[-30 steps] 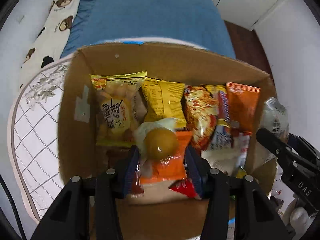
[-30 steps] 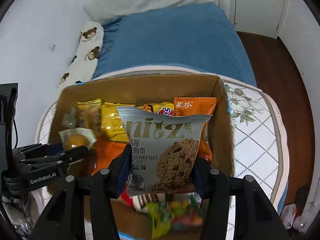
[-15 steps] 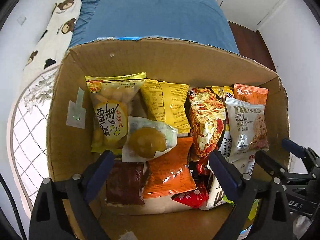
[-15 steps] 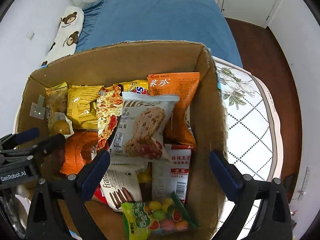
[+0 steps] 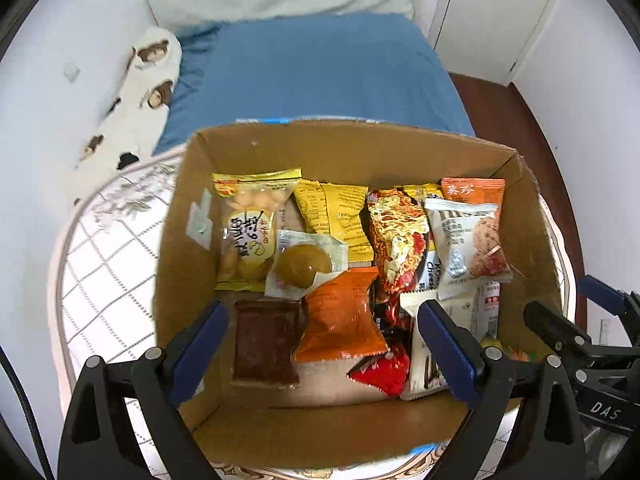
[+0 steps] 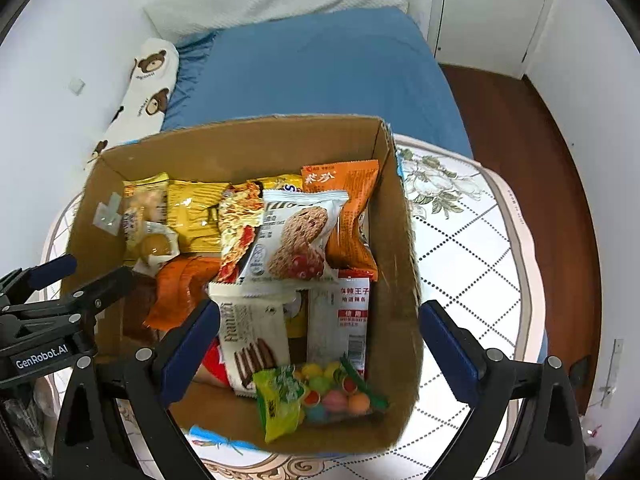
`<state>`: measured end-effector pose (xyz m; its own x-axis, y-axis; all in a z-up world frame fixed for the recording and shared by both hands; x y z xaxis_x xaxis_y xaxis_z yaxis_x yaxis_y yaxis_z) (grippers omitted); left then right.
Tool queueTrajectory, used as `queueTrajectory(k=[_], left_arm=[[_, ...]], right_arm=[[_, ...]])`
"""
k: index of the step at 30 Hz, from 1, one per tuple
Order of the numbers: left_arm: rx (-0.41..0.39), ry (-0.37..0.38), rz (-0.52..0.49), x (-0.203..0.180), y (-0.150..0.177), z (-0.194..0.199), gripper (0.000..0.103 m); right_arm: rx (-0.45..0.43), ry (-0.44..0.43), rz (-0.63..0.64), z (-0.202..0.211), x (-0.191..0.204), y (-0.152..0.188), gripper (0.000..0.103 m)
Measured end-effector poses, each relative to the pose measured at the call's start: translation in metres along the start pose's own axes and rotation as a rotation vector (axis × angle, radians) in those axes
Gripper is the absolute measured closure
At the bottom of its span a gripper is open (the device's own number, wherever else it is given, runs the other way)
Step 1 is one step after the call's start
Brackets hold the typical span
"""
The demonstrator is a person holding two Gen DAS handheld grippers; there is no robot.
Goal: Organize snacks
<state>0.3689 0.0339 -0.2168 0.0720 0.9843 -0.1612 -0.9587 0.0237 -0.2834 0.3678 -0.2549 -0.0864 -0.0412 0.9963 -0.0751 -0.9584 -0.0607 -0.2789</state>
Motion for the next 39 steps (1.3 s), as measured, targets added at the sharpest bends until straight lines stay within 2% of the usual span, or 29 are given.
queueTrajectory(k=[10,20,25,30,39], left_arm=[[-0.154,-0.003,-0.009,-0.016,0.043,0.076,0.006],[-0.304,-0.024,-0.04,-0.035,0.098,0.161,0.006],[-0.361,-0.033,-0.046,-0.04,0.125,0.196,0.006],[-0.395,-0.036,-0.059,-0.044,0.15,0.223,0.006],[-0.463,-0.054,-0.061,-0.049,0.191,0.263,0.006]], right_arm=[[-0.153,0.013,0.003,0.076,-0.005,0.036,0.001],[-0.31,-0.021,-0.011,0.174,-0.005,0.091,0.0],[-0.367,-0.037,-0.017,0.216,-0.004,0.121,0.0],[-0.44,-0.018,-0.017,0.256,-0.008,0.149,0.0],[-0.504,0.005,0.014,0.299,-0.001,0.192,0.0]])
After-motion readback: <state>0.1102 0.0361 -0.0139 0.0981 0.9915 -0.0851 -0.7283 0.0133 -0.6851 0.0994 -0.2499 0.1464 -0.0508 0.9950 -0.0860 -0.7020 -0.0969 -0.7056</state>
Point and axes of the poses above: each gripper's, at about its wrist camera, not at the fingertips, and z roughly against the way its jaws point, x to its left, y to its underside, the point moved 7 cm from there along -z, roughly the way its jaws point, and after that the axes turned 10 degrees about y, right-handed, at the moved point
